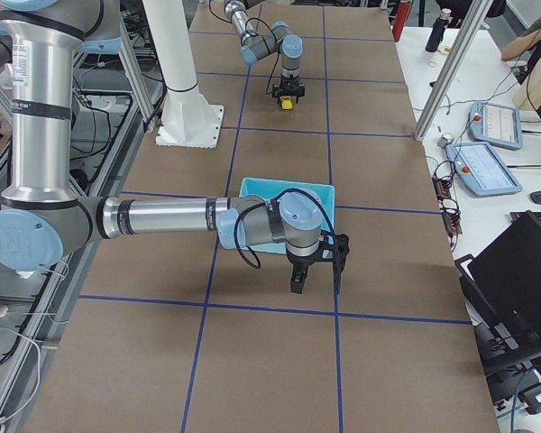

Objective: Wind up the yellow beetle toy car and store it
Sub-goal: 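Close the left gripper on the car and press it onto the table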

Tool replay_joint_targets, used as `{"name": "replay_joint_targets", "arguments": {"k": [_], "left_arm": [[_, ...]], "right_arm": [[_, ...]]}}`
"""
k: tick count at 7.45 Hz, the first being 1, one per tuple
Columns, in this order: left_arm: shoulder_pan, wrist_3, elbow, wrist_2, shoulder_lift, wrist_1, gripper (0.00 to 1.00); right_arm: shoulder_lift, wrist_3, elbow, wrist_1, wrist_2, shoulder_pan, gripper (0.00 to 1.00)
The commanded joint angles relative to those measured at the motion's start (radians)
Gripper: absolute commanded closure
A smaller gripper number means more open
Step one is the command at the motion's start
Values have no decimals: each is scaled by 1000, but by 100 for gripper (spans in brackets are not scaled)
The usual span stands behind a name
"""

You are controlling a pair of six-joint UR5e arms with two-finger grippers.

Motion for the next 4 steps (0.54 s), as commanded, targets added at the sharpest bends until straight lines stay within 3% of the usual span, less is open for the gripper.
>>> {"name": "replay_joint_targets", "arguments": {"k": [1,4], "left_arm": [[1,-2,5,1,-1,-5,24],[-1,-12,-2,-4,-1,-5,78]], "right_arm": [[-2,0,2,0,0,2,0],[-3,0,5,0,0,2,0]]}}
